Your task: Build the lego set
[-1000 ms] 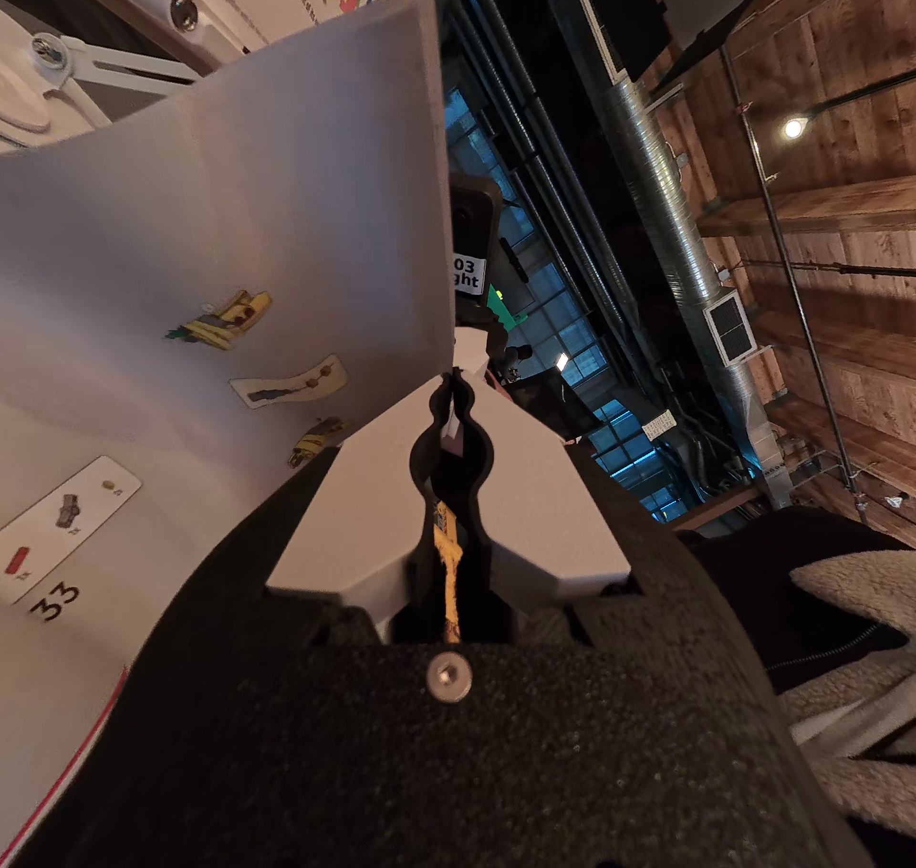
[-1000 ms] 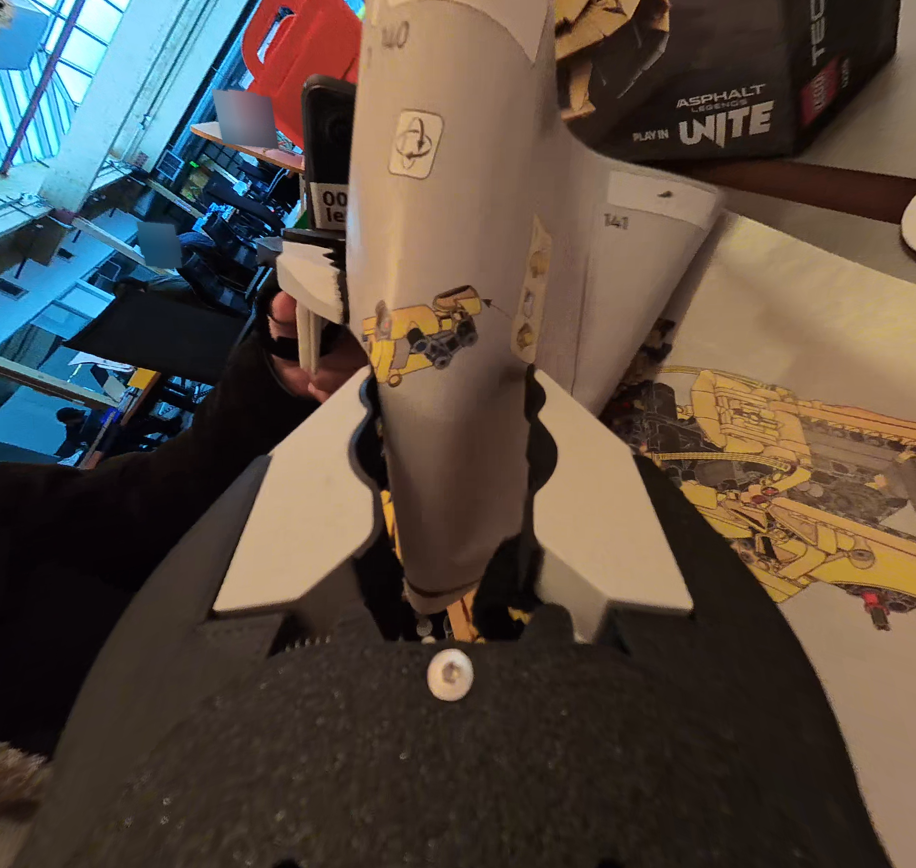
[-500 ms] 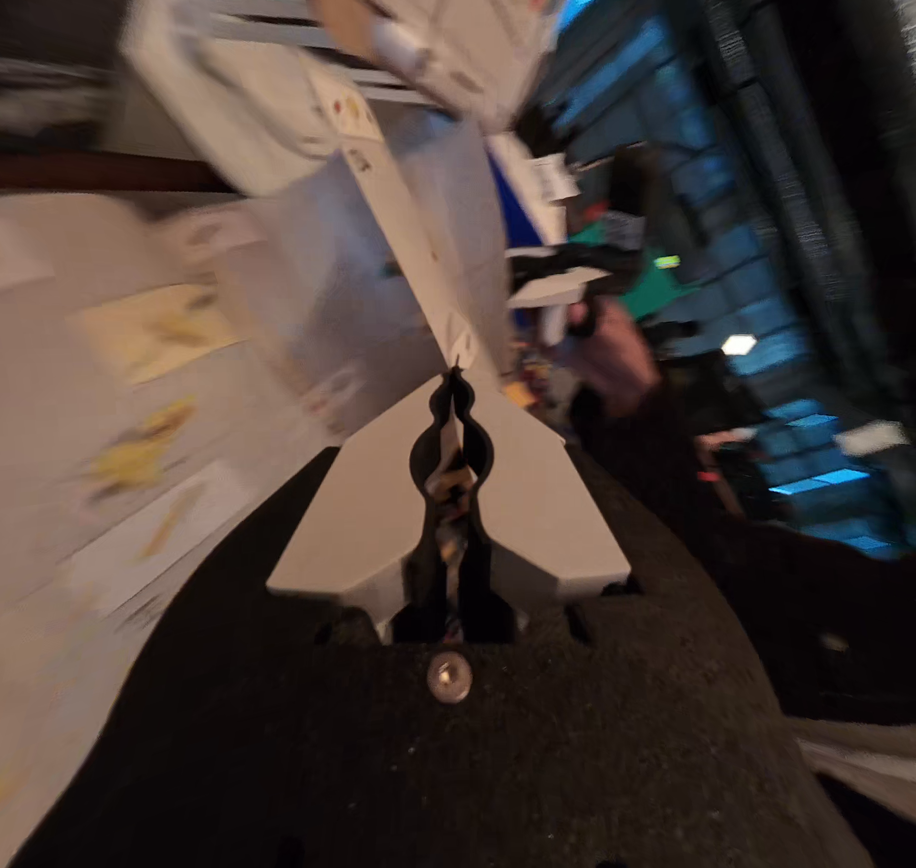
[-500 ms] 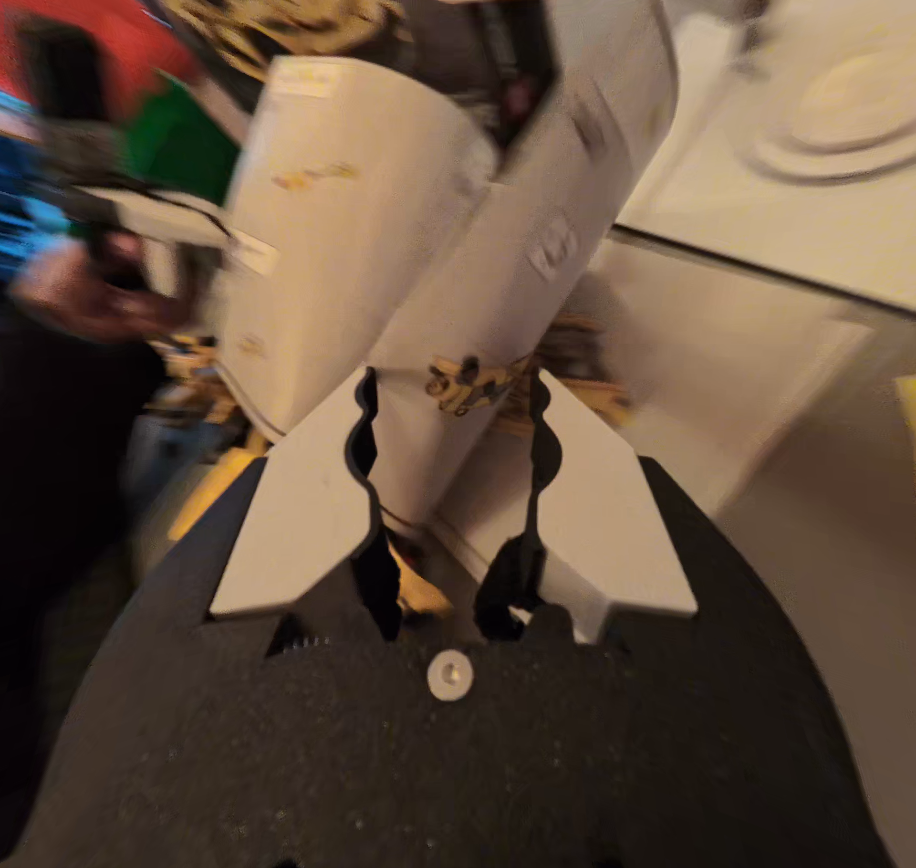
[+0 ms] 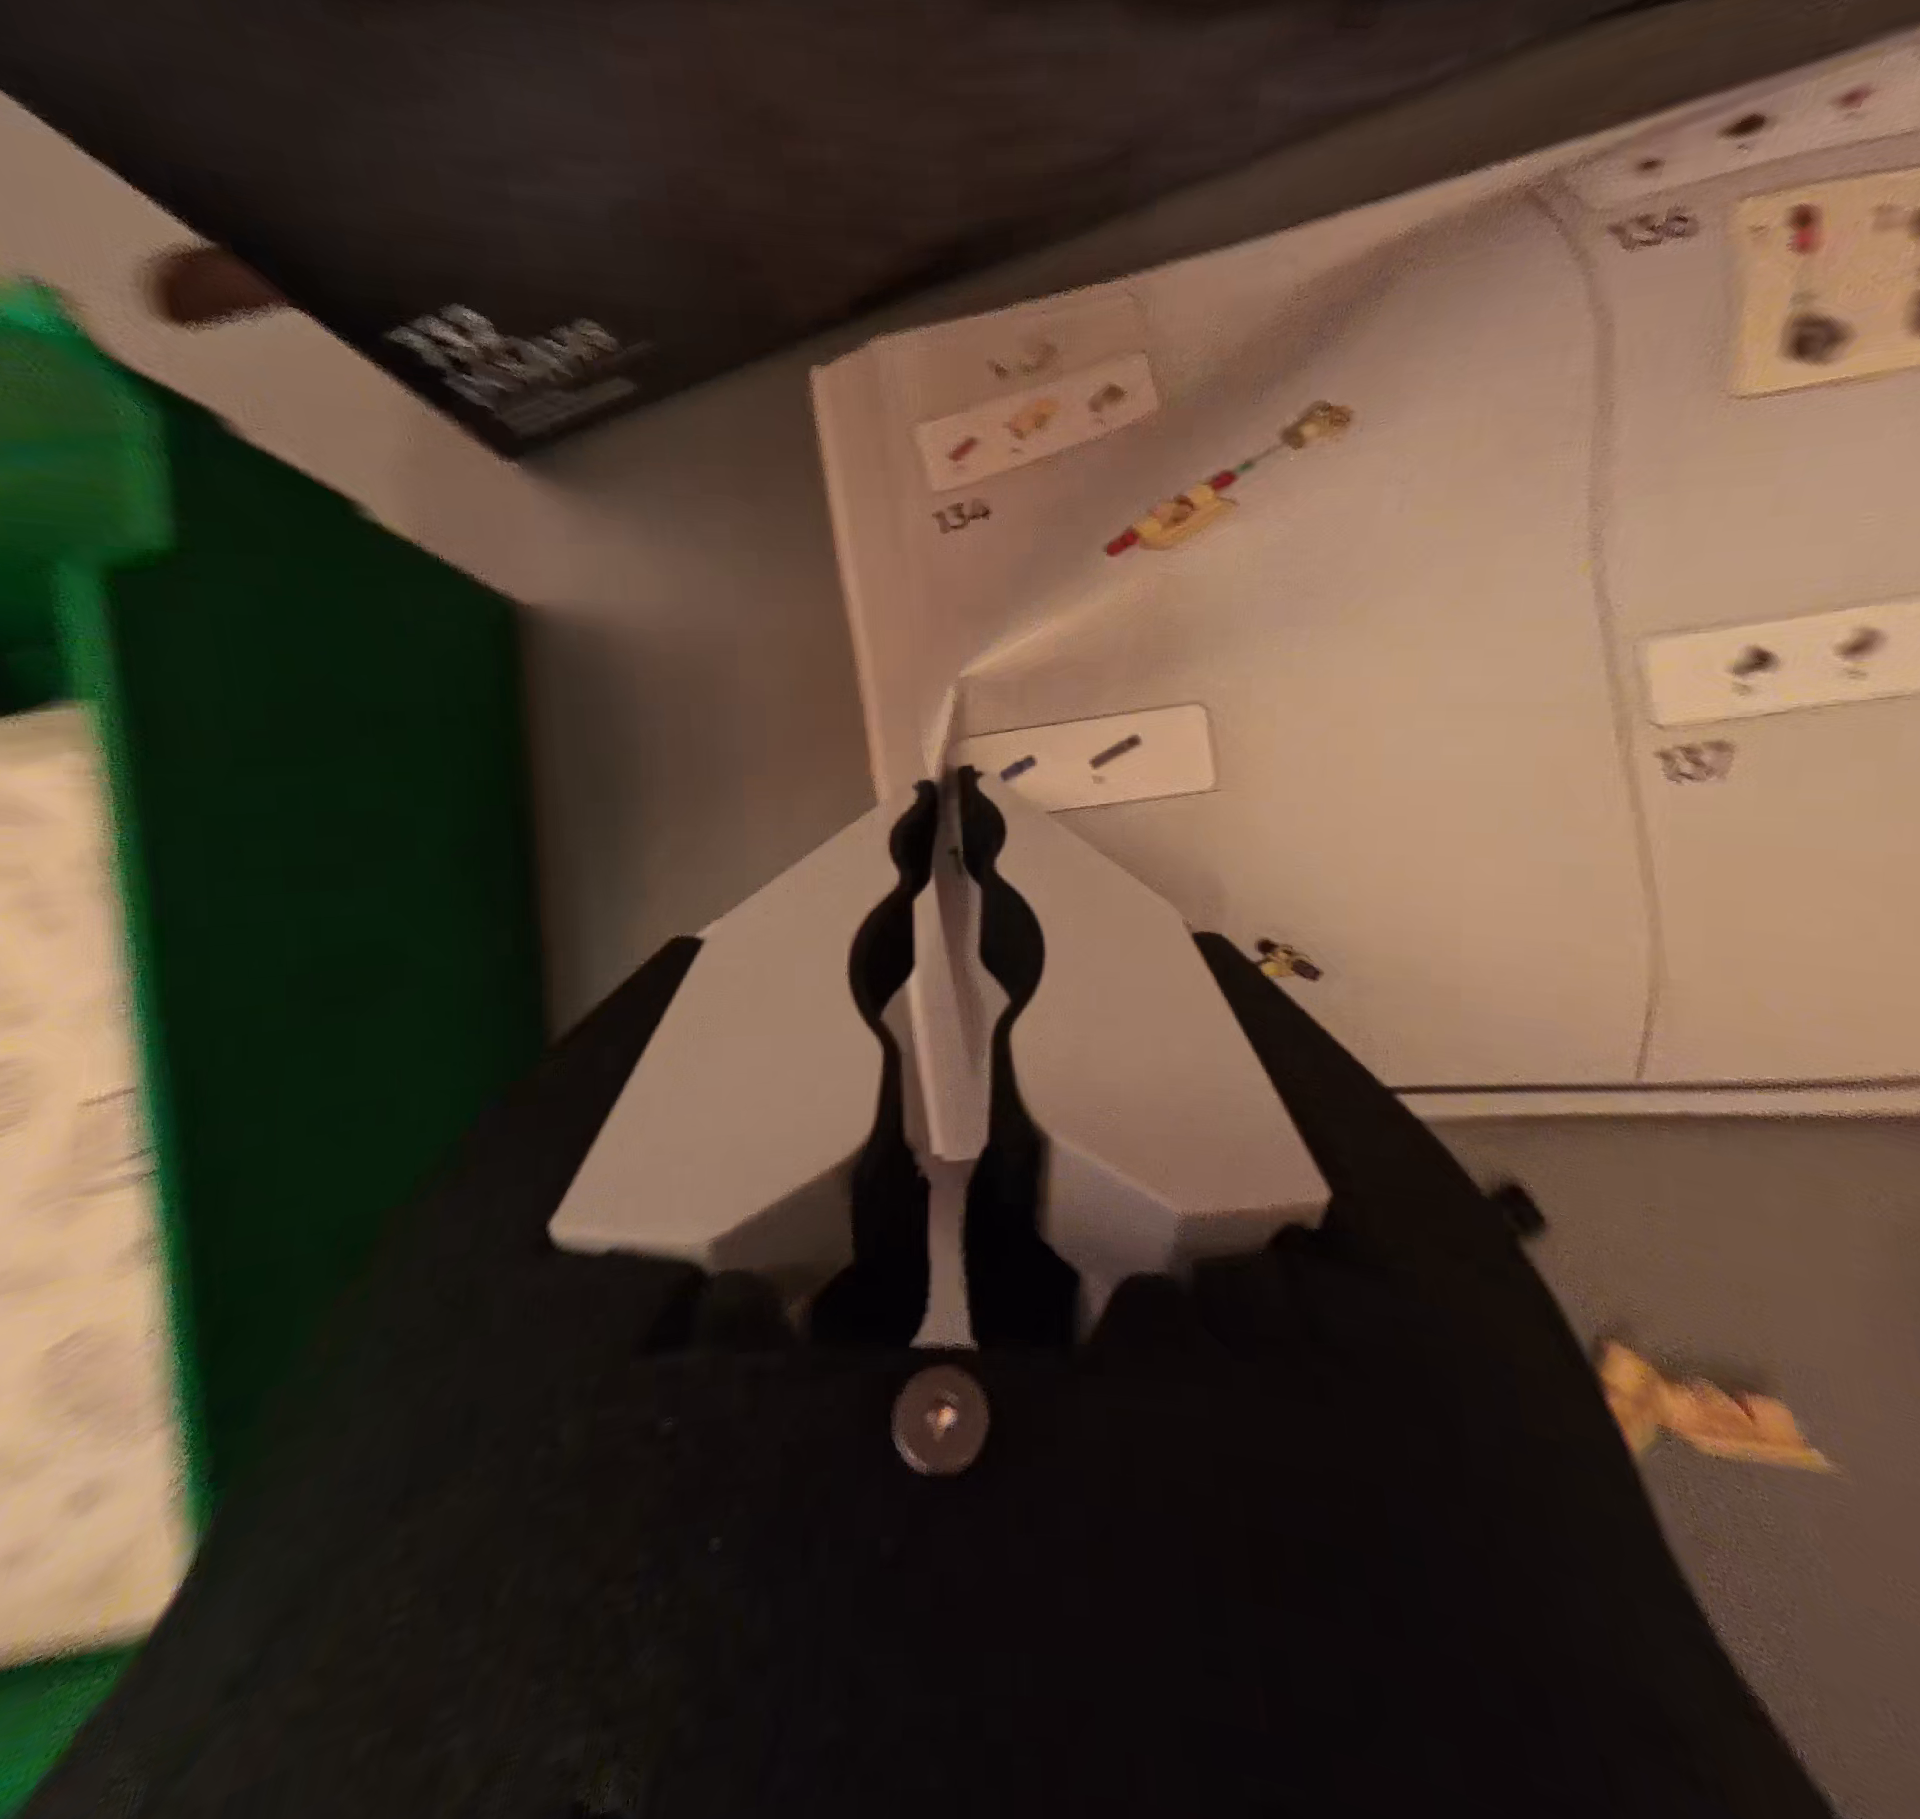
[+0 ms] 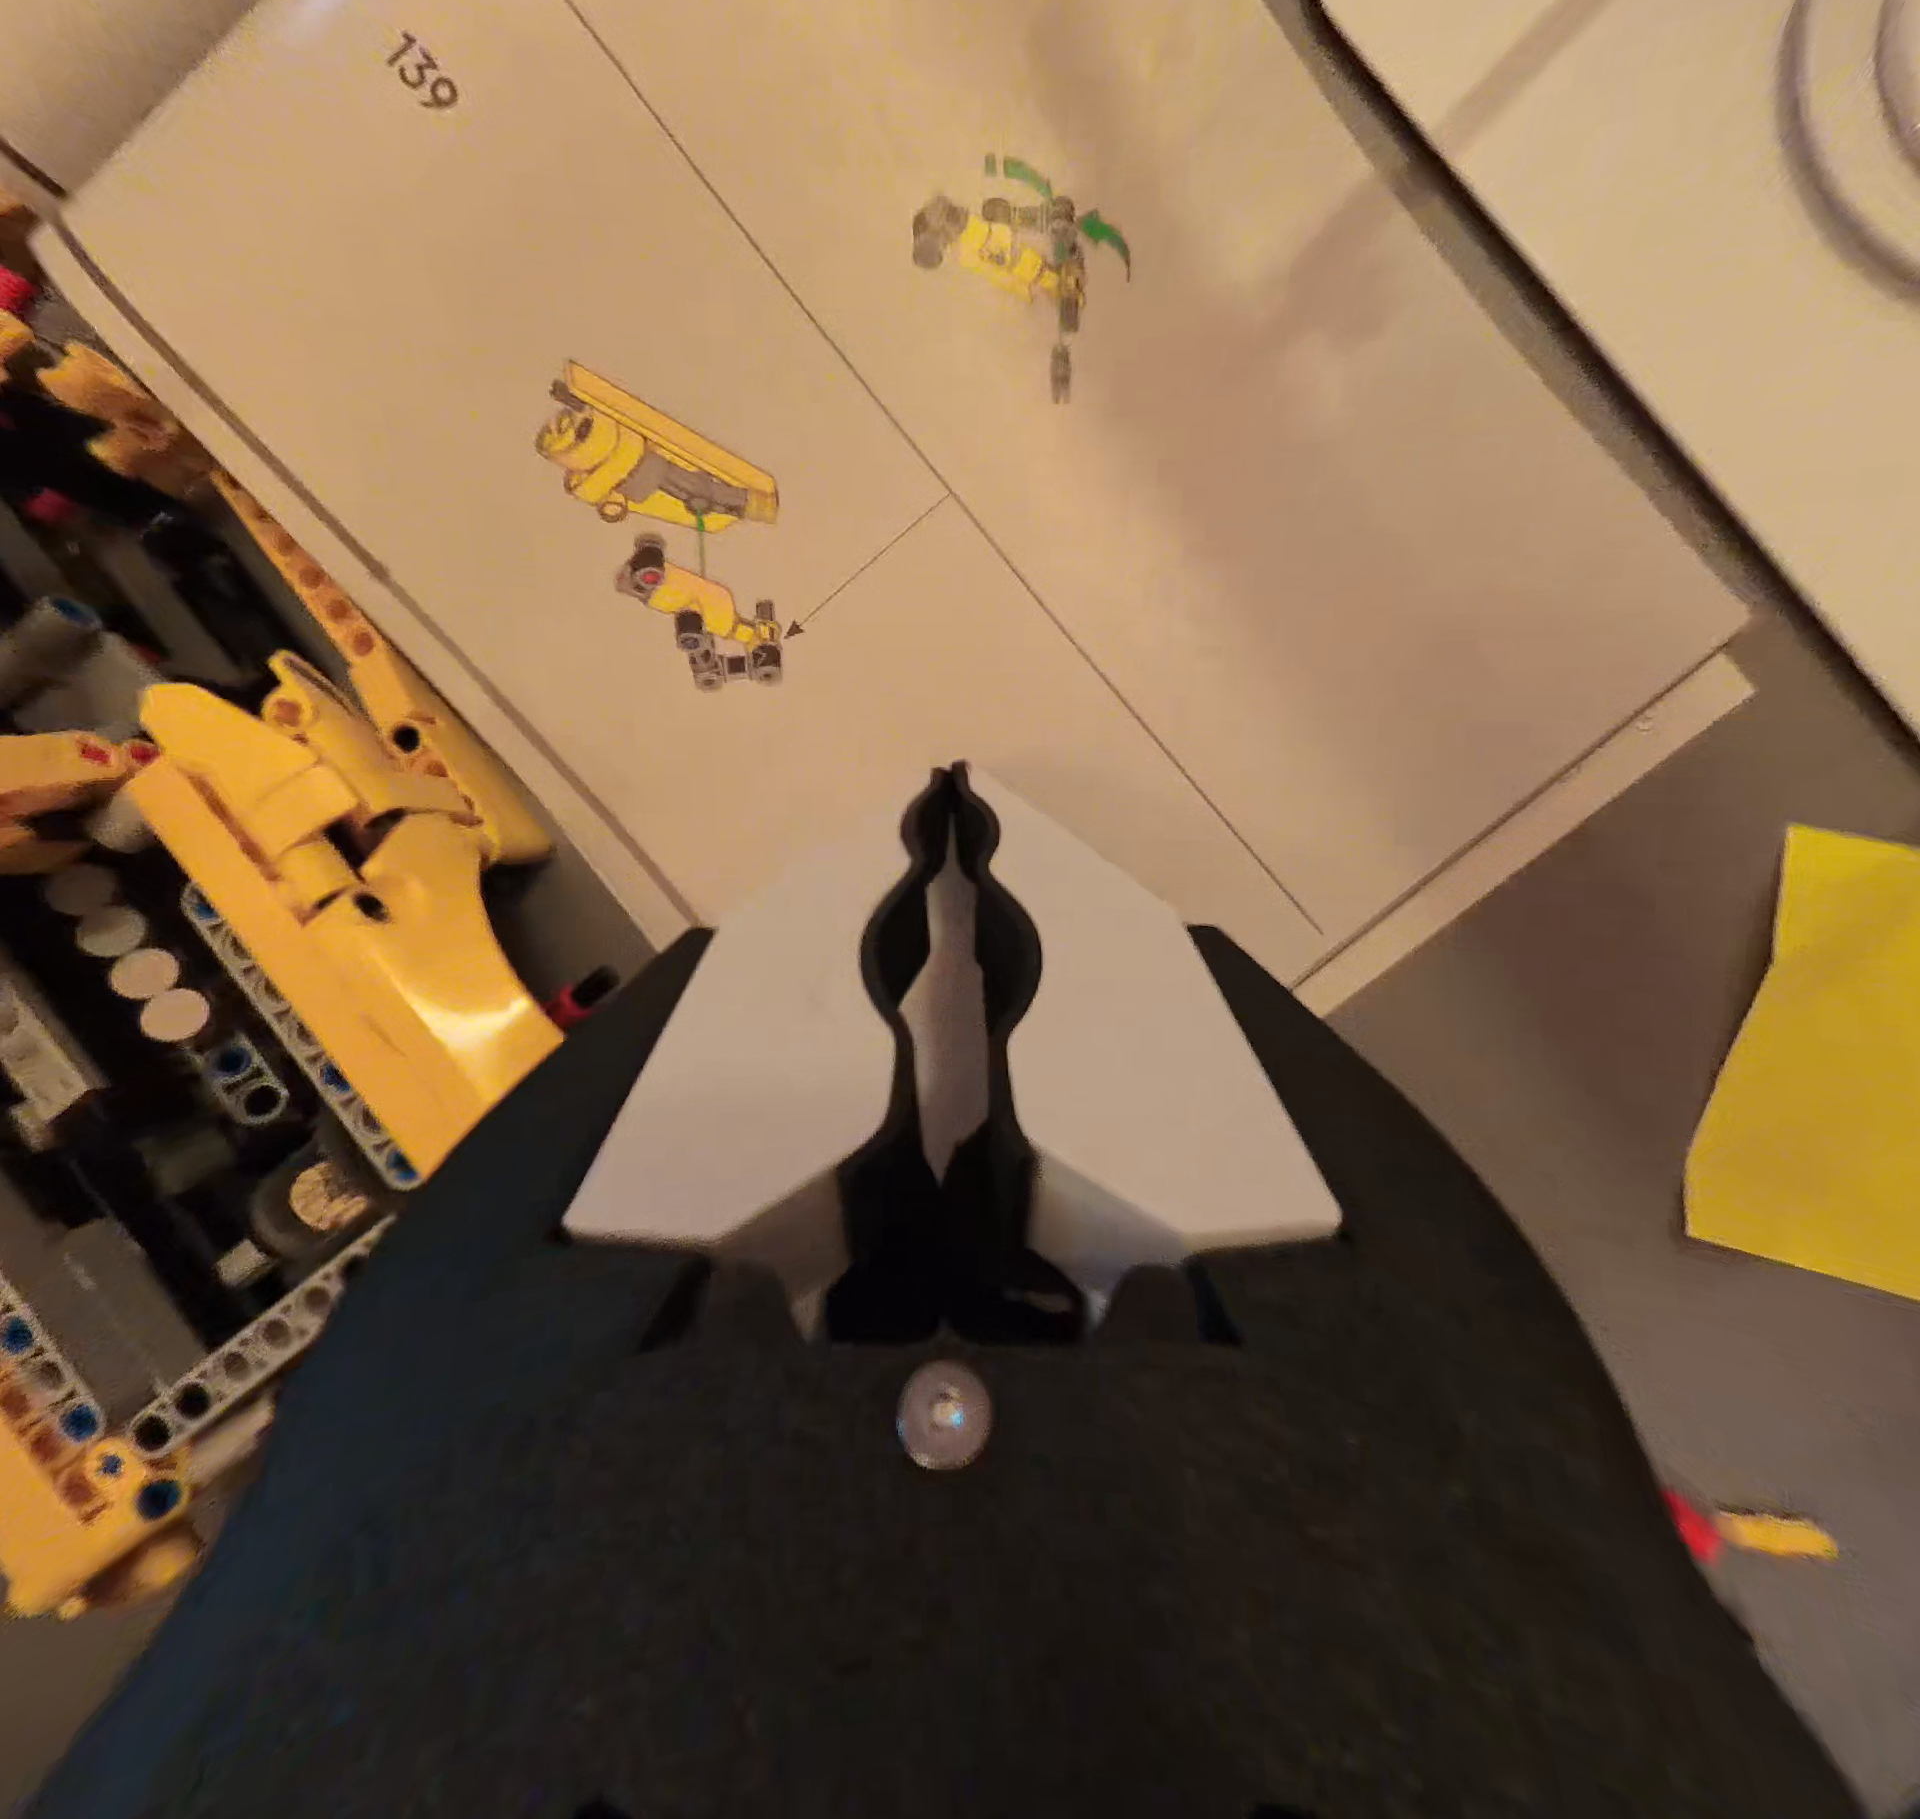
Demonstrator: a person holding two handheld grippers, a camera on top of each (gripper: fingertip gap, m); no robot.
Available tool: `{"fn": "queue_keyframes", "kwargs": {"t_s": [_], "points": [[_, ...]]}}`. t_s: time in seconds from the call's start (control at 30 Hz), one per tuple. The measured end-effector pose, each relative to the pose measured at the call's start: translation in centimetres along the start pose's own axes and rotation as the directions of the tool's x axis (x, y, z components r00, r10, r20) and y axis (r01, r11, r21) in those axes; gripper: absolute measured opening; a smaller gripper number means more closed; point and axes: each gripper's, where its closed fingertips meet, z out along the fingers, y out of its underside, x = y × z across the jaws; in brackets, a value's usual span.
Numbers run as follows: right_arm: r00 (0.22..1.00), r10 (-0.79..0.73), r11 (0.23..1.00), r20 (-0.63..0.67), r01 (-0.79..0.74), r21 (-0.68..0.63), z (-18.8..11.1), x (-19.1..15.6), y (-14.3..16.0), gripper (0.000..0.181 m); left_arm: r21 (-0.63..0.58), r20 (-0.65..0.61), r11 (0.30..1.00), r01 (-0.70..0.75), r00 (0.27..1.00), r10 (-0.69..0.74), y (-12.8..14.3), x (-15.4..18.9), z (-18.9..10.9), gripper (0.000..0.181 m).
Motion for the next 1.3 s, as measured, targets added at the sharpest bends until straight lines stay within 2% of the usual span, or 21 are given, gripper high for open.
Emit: {"fn": "queue_keyframes", "kwargs": {"t_s": [0.07, 0.13, 0.2, 0.23, 0.27, 0.3, 0.33, 0.37, 0.4, 0.43, 0.53, 0.63, 0.73, 0.83, 0.9, 0.93, 1.03, 1.1, 1.13, 1.2, 1.3], "points": [[0.999, 0.039, 0.999, 0.016, -0.039, 0.01, 0.0, 0.0, 0.0, 0.0, 0.04, 0.285, 0.994, -0.105, 0.954, 0.089, -2.1, -1.5, -2.2, 0.003], [0.999, 0.046, 0.999, 0.011, -0.046, 0.002, 0.0, 0.1, 0.0, 0.0, 0.099, 0.479, 0.958, -0.268, 0.857, 0.19, -5.1, -0.3, -5.5, 0.004], [0.999, 0.052, 0.999, 0.001, -0.052, -0.005, 0.0, 0.1, 0.0, 0.0, 0.183, 0.594, 0.902, -0.392, 0.775, 0.216, -8.0, 3.0, -8.7, 0.004], [0.998, 0.055, 0.998, -0.008, -0.055, -0.006, 0.0, 0.1, 0.0, 0.0, 0.255, 0.568, 0.864, -0.434, 0.791, 0.229, -9.2, 6.1, -9.4, 0.003], [0.999, 0.051, 0.999, -0.014, -0.051, -0.007, 0.0, 0.1, 0.0, 0.0, 0.352, 0.453, 0.822, -0.447, 0.85, 0.269, -10.0, 10.5, -9.3, 0.003], [0.999, 0.047, 0.999, -0.015, -0.047, -0.007, 0.0, 0.1, 0.0, 0.0, 0.456, 0.259, 0.79, -0.409, 0.911, 0.321, -10.3, 15.6, -8.8, 0.004], [0.999, 0.048, 0.999, -0.011, -0.048, -0.003, 0.0, 0.1, 0.0, 0.0, 0.526, 0.015, 0.782, -0.335, 0.923, 0.385, -9.9, 20.9, -8.1, 0.004], [0.998, 0.055, 0.998, -0.001, -0.055, 0.005, -0.1, 0.1, 0.0, 0.0, 0.502, -0.205, 0.824, -0.264, 0.889, 0.409, -8.5, 24.6, -6.9, 0.003], [0.998, 0.068, 0.998, 0.012, -0.068, 0.014, -0.1, 0.1, 0.0, 0.0, 0.409, -0.363, 0.881, -0.238, 0.843, 0.396, -6.7, 26.7, -5.1, 0.002], [0.997, 0.078, 0.997, 0.025, -0.078, 0.024, -0.1, 0.0, 0.0, 0.0, 0.334, -0.437, 0.916, -0.222, 0.825, 0.359, -5.6, 27.1, -3.6, 0.002], [0.994, 0.106, 0.993, 0.039, -0.108, 0.038, -0.2, 0.4, 0.2, 0.0, 0.259, -0.429, 0.944, -0.204, 0.852, 0.302, -4.4, 24.6, -0.8, 0.0], [0.99, 0.13, 0.991, 0.045, -0.132, 0.039, -0.3, 0.8, 0.4, 0.0, 0.225, -0.46, 0.954, -0.196, 0.842, 0.281, -3.4, 22.8, -0.1, 0.0], [0.986, 0.155, 0.987, 0.055, -0.157, 0.04, -0.5, 0.9, 0.6, 0.0, 0.166, -0.383, 0.959, -0.23, 0.881, 0.277, -2.3, 19.4, 2.1, 0.0], [0.989, 0.139, 0.99, 0.052, -0.141, 0.032, -0.5, 1.0, 0.6, 0.0, 0.171, -0.461, 0.97, -0.17, 0.857, 0.231, -2.3, 19.7, 2.2, 0.0], [0.999, 0.053, 0.995, -0.014, -0.054, -0.084, -1.0, 1.3, 1.2, 0.0, 0.18, -0.42, 0.962, -0.205, 0.868, 0.264, -2.3, 19.7, 2.2, 0.0], [0.999, -0.016, 0.99, -0.045, 0.009, -0.141, -1.9, 1.2, 0.8, 0.009, 0.179, -0.41, 0.961, -0.209, 0.872, 0.266, -2.3, 19.7, 2.2, 0.0], [0.973, -0.219, 0.976, 0.073, 0.217, 0.036, -3.7, -4.4, -7.8, 0.046, 0.162, -0.436, 0.971, -0.176, 0.87, 0.23, -2.3, 19.7, 2.2, 0.0], [0.904, -0.379, 0.923, 0.198, 0.355, 0.146, -3.0, -9.7, -12.9, 0.081, 0.151, -0.475, 0.98, -0.132, 0.859, 0.189, -2.4, 19.7, 2.1, 0.0], [0.876, -0.445, 0.893, 0.186, 0.419, 0.162, -1.8, -10.7, -14.5, 0.091, 0.148, -0.492, 0.982, -0.116, 0.853, 0.175, -2.4, 19.7, 2.1, 0.0], [0.832, -0.542, 0.84, 0.12, 0.535, 0.089, 1.8, -10.1, -15.6, 0.093, 0.141, -0.512, 0.985, -0.101, 0.844, 0.16, -2.3, 19.6, 2.0, 0.0], [0.819, -0.533, 0.834, 0.21, 0.551, -0.032, 5.9, -10.1, -14.8, 0.099, 0.135, -0.521, 0.985, -0.111, 0.837, 0.166, -2.0, 19.5, 1.9, 0.0]]}}
